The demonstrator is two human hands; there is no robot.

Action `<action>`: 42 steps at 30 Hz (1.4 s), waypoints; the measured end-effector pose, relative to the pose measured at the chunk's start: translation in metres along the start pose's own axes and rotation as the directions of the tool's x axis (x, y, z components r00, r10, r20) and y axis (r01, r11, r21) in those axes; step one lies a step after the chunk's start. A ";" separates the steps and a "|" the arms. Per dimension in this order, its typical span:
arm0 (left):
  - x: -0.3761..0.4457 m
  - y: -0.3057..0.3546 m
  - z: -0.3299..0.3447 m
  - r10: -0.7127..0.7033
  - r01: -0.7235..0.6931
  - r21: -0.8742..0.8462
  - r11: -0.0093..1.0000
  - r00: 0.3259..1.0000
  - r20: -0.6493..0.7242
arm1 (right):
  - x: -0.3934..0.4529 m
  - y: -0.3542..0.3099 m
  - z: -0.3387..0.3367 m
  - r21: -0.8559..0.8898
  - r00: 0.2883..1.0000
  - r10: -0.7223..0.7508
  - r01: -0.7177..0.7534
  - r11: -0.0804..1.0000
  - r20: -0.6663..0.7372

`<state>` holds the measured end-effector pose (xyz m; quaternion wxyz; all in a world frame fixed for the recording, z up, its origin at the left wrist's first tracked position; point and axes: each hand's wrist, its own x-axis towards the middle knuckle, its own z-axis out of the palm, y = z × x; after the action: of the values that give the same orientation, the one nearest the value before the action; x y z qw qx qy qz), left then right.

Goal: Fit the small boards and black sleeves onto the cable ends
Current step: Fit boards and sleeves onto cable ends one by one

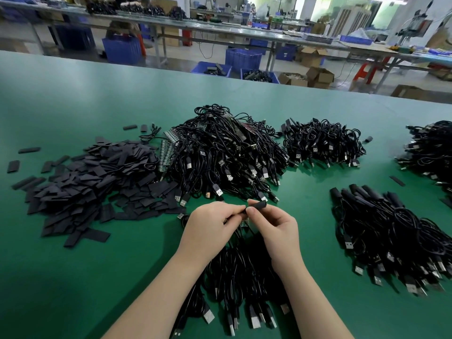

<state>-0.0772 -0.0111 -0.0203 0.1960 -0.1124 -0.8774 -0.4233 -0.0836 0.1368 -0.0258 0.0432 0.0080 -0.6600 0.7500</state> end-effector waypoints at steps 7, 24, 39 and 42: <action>0.000 -0.003 -0.001 0.008 -0.009 0.055 0.998 1.000 0.016 | 0.001 0.001 -0.001 -0.011 1.000 -0.010 0.010 1.000 -0.009; 0.000 -0.003 0.001 0.013 -0.014 0.048 0.999 1.000 0.027 | 0.004 0.009 0.000 -0.065 1.000 0.012 -0.012 0.998 0.007; 0.000 -0.004 0.003 -0.020 0.019 0.038 0.999 1.000 0.020 | 0.003 0.009 0.000 0.045 1.000 0.001 0.000 0.999 -0.021; -0.001 -0.003 0.003 -0.009 0.008 0.049 0.999 1.000 0.014 | 0.003 0.008 -0.001 0.029 1.000 0.000 0.000 1.000 0.001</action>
<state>-0.0783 -0.0106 -0.0247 0.1905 -0.1069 -0.8893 -0.4017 -0.0874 0.1365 -0.0335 0.0430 0.0090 -0.6490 0.7595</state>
